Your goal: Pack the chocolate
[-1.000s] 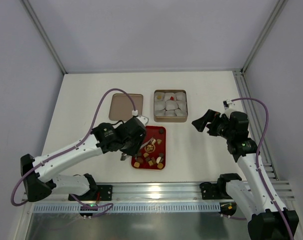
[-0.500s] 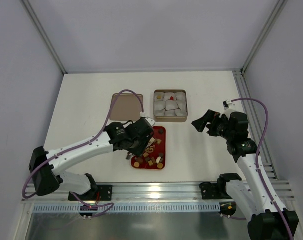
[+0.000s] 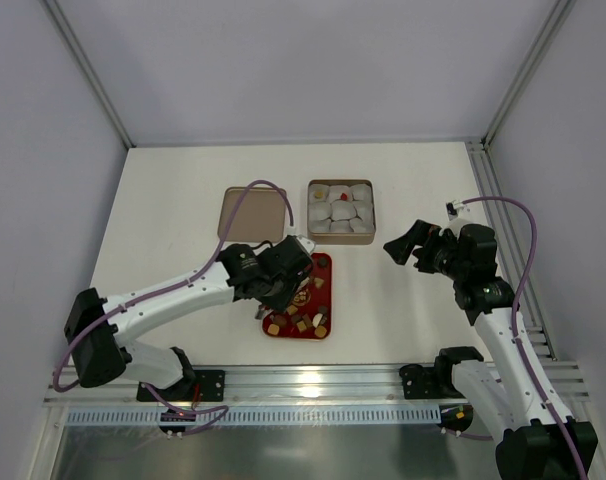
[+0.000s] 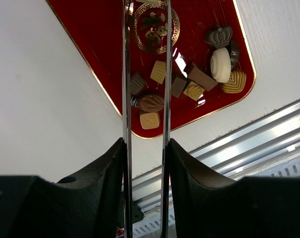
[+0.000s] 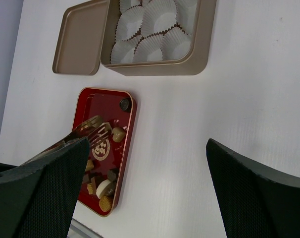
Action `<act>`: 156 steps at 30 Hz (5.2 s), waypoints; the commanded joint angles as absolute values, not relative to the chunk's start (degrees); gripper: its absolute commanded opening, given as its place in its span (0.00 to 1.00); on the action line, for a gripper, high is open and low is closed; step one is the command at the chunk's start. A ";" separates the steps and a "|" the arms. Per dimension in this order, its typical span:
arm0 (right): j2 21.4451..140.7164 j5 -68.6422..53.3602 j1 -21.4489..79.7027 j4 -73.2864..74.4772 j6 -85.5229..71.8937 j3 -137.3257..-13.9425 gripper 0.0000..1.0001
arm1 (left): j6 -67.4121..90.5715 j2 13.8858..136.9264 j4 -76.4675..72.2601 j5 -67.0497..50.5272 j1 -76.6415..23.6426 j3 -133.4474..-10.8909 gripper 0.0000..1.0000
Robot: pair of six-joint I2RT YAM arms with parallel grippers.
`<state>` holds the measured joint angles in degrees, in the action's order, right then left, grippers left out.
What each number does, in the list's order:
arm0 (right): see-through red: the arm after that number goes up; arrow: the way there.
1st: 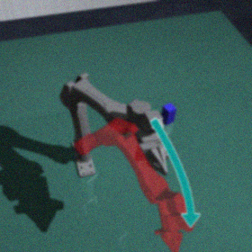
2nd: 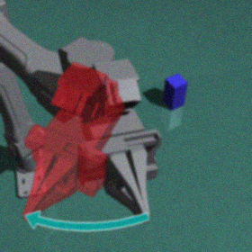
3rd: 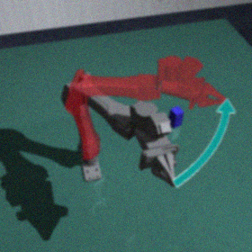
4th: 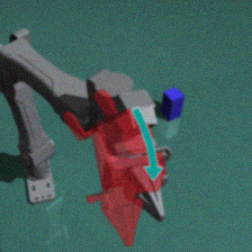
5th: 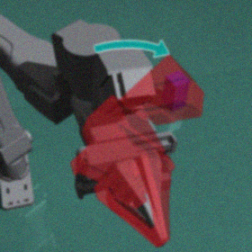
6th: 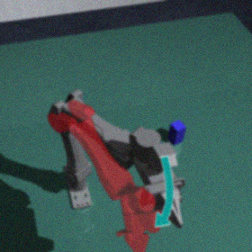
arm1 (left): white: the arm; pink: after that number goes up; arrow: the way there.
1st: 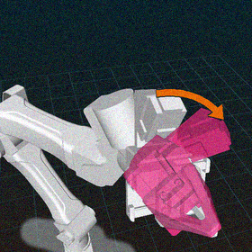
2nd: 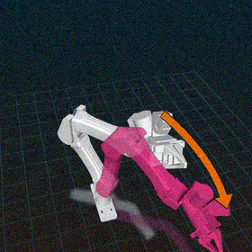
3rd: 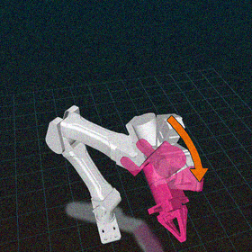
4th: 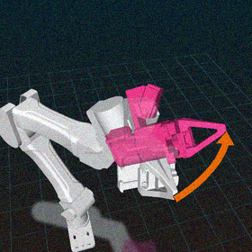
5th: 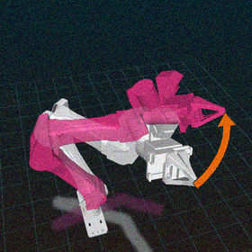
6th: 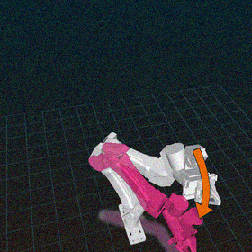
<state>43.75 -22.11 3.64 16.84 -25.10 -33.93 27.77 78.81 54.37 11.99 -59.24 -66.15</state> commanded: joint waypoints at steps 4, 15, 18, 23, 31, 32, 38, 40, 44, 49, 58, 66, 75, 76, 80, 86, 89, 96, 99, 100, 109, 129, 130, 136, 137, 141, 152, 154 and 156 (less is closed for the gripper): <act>43.15 -22.59 3.78 15.38 -23.99 -33.75 1.00 | 26.72 79.10 52.91 11.78 -59.50 -66.18 0.32; 42.98 -22.59 3.78 15.56 -23.91 -34.01 1.00 | 26.81 77.08 55.72 13.45 -59.50 -70.04 0.22; 43.15 -22.59 3.78 15.47 -23.99 -34.10 1.00 | 26.98 76.64 56.34 13.62 -59.50 -70.84 0.22; 43.15 -22.68 3.78 15.56 -23.91 -34.19 1.00 | 27.33 75.67 56.86 13.80 -59.41 -71.89 0.22; 43.07 -22.59 3.87 15.56 -23.99 -34.19 1.00 | 27.51 75.41 57.31 14.76 -59.41 -75.05 0.22; 43.15 -22.59 3.78 15.47 -24.08 -34.10 1.00 | 27.42 75.85 57.39 14.94 -59.41 -75.75 0.22; 43.33 -22.76 3.87 15.47 -24.08 -34.36 1.00 | 26.54 79.80 57.22 17.14 -59.15 -83.40 0.22; 43.24 -22.94 3.87 15.47 -24.17 -34.45 1.00 | 25.93 82.70 56.52 17.40 -58.71 -85.77 0.22; 43.33 -23.03 3.78 15.47 -24.26 -34.54 1.00 | 24.08 89.28 55.20 18.10 -57.05 -94.71 0.22; 42.72 -22.76 3.87 17.05 -24.00 -35.68 1.00 | 21.98 100.70 51.51 15.56 -52.39 -104.48 0.22; 41.57 -22.94 3.87 19.86 -23.65 -37.44 1.00 | 18.46 120.66 49.22 15.12 -49.40 -127.68 0.22; 40.34 -22.32 3.87 21.36 -22.85 -37.71 1.00 | 19.95 129.29 48.78 13.45 -47.99 -134.74 0.23; 40.43 -22.68 3.95 21.01 -22.76 -36.83 1.00 | 20.39 130.16 47.73 12.92 -47.81 -132.63 0.27; 40.34 -22.76 3.87 21.01 -22.76 -36.83 1.00 | 20.30 130.34 47.72 12.66 -47.81 -132.63 0.27; 40.25 -22.59 3.96 21.01 -22.76 -36.65 1.00 | 20.57 130.96 47.64 12.57 -47.90 -132.63 0.30; 40.17 -22.59 3.95 21.09 -22.76 -36.65 1.00 | 20.92 131.40 47.46 12.83 -47.81 -132.63 0.35; 39.99 -22.67 3.95 21.27 -22.68 -36.56 1.00 | 20.92 131.40 47.72 13.01 -47.81 -132.54 0.37; 39.90 -22.50 3.95 21.36 -22.68 -36.56 1.00 | 20.65 130.70 47.99 13.36 -47.55 -132.36 0.43; 39.90 -22.50 3.96 21.36 -22.68 -36.56 1.00 | 20.04 129.47 47.90 13.18 -47.55 -132.45 0.43; 39.99 -22.50 3.87 21.18 -22.68 -36.48 1.00 | 19.95 129.03 47.73 12.75 -47.55 -132.54 0.43; 40.52 -22.24 3.95 20.66 -22.85 -36.56 1.00 | 19.60 118.40 46.76 10.90 -47.64 -127.80 0.42; 41.40 -22.50 3.96 19.51 -22.41 -35.77 1.00 | 27.24 74.81 51.58 12.48 -52.91 -80.26 0.42; 41.40 -22.59 3.96 19.51 -22.33 -35.68 1.00 | 27.59 73.32 52.20 12.31 -53.17 -77.02 0.42; 41.92 -22.50 4.13 19.25 -22.32 -35.42 1.00 | 30.14 65.13 57.30 11.25 -55.54 -69.44 0.43; 41.92 -22.50 4.39 19.25 -22.32 -35.42 1.00 | 30.49 64.52 58.09 11.16 -56.42 -67.69 0.43; 41.84 -22.06 4.66 19.25 -22.32 -35.33 1.00 | 31.29 61.88 58.71 11.34 -57.39 -63.81 0.42; 41.13 -21.71 4.92 19.51 -22.24 -34.72 1.00 | 31.82 61.44 59.76 9.84 -59.68 -60.56 0.42; 41.13 -21.53 4.83 19.34 -22.24 -34.45 1.00 | 31.82 61.35 60.03 10.11 -59.94 -60.29 0.42; 41.39 -21.88 4.92 18.99 -22.41 -34.19 1.00 | 31.73 61.43 59.94 9.85 -60.12 -60.29 0.42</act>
